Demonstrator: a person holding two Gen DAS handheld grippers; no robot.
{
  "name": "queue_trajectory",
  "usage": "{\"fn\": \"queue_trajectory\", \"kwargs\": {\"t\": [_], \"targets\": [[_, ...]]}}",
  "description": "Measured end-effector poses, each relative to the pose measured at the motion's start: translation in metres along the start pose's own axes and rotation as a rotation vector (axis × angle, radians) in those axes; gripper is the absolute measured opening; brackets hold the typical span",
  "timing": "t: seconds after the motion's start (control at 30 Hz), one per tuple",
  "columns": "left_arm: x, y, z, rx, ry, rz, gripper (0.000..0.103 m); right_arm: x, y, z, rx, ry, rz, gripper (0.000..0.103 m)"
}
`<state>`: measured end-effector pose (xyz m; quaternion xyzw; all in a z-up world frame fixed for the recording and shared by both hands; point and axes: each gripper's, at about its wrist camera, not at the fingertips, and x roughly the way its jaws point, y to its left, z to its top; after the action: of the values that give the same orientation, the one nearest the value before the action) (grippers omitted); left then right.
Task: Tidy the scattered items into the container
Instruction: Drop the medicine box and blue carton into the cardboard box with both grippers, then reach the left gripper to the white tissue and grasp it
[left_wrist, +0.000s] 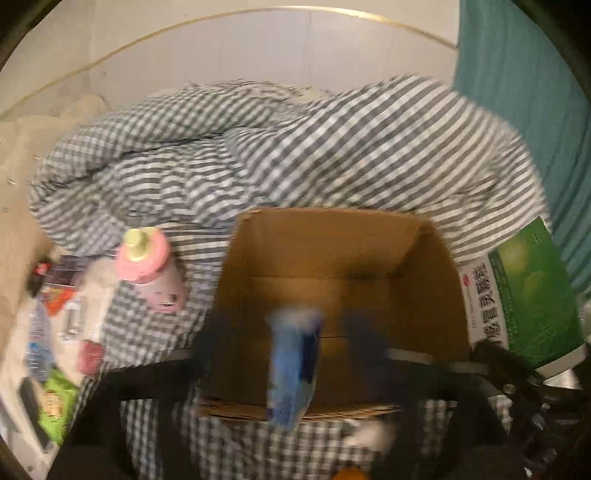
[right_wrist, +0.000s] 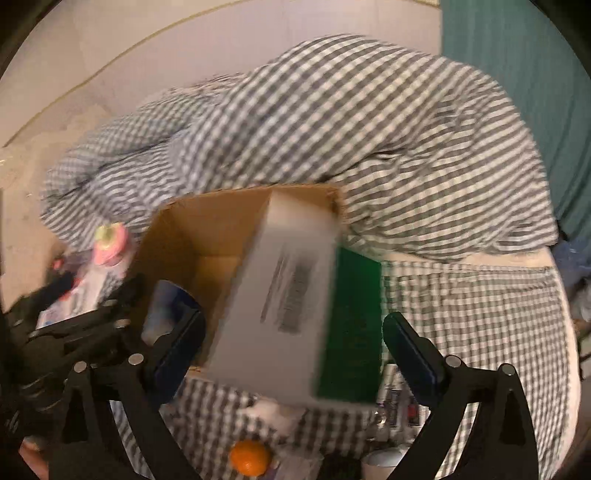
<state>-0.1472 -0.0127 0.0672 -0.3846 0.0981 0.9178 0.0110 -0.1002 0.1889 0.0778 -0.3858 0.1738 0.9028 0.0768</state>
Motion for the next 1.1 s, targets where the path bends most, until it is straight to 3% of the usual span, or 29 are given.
{"fn": "queue_trajectory", "kwargs": {"t": [0.1, 0.3, 0.6, 1.1], "targets": [[-0.003, 0.000, 0.000, 0.010, -0.025, -0.008, 0.103, -0.004, -0.002, 0.000, 0.014, 0.002, 0.027, 0.097], [-0.019, 0.006, 0.002, -0.019, -0.042, -0.027, 0.103, -0.028, -0.011, -0.006, 0.030, -0.022, -0.002, 0.097], [-0.083, 0.007, -0.012, -0.006, -0.085, -0.094, 0.103, -0.097, -0.014, -0.030, 0.025, -0.080, -0.043, 0.097], [-0.174, 0.004, -0.086, 0.034, -0.126, -0.132, 0.103, -0.198, -0.025, -0.107, 0.008, -0.123, -0.109, 0.097]]}}
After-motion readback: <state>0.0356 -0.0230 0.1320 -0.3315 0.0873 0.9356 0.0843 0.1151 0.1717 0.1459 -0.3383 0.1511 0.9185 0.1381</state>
